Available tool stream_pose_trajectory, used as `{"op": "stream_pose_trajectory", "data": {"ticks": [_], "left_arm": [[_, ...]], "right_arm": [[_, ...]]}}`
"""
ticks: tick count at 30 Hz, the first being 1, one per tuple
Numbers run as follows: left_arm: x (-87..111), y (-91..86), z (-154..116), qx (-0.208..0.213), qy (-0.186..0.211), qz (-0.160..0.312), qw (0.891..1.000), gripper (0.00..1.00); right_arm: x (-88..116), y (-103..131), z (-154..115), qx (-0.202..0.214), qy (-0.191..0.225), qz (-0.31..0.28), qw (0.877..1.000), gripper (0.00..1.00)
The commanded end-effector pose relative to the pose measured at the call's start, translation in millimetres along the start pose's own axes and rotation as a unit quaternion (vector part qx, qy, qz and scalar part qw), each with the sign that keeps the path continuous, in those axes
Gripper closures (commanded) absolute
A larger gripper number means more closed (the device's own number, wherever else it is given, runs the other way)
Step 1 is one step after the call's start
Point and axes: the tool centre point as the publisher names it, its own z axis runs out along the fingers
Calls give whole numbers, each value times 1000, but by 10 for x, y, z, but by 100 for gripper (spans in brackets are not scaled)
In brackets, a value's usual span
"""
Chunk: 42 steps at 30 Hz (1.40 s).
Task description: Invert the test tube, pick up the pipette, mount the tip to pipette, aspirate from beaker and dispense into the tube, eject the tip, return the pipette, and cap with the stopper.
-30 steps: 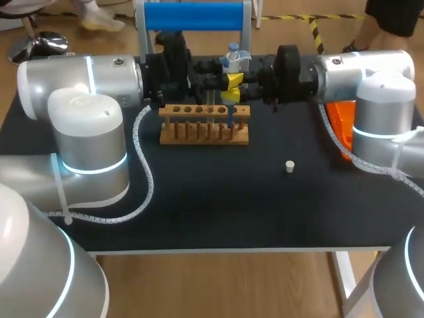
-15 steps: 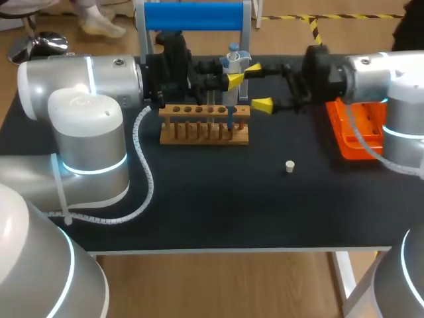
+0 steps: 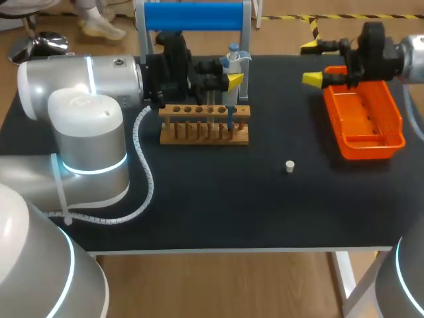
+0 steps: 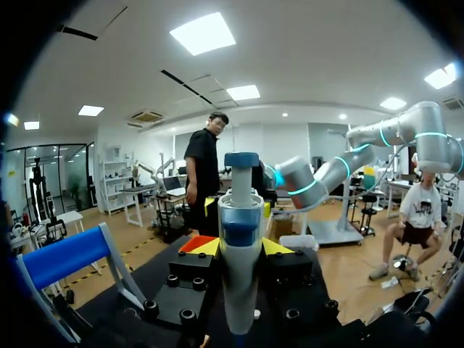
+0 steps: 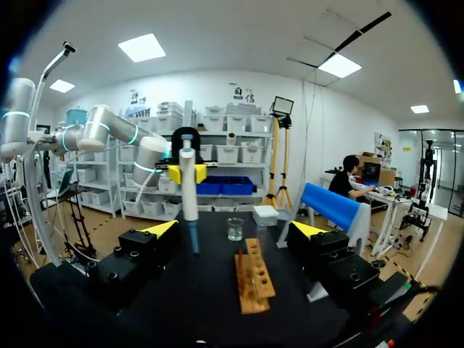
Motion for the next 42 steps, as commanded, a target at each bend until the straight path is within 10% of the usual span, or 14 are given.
{"op": "stream_pose_trajectory", "data": {"ticks": [1, 24, 42], "left_arm": [[8, 11, -2, 2, -1, 1, 1000, 100], [8, 11, -2, 2, -1, 1, 1000, 100], [8, 11, -2, 2, -1, 1, 1000, 100]], "right_arm": [[-397, 57, 96, 22, 4, 8, 1000, 0], [-1619, -66, 1072, 122, -35, -1, 992, 0], [-1758, -55, 1293, 127, -41, -9, 991, 0]]}}
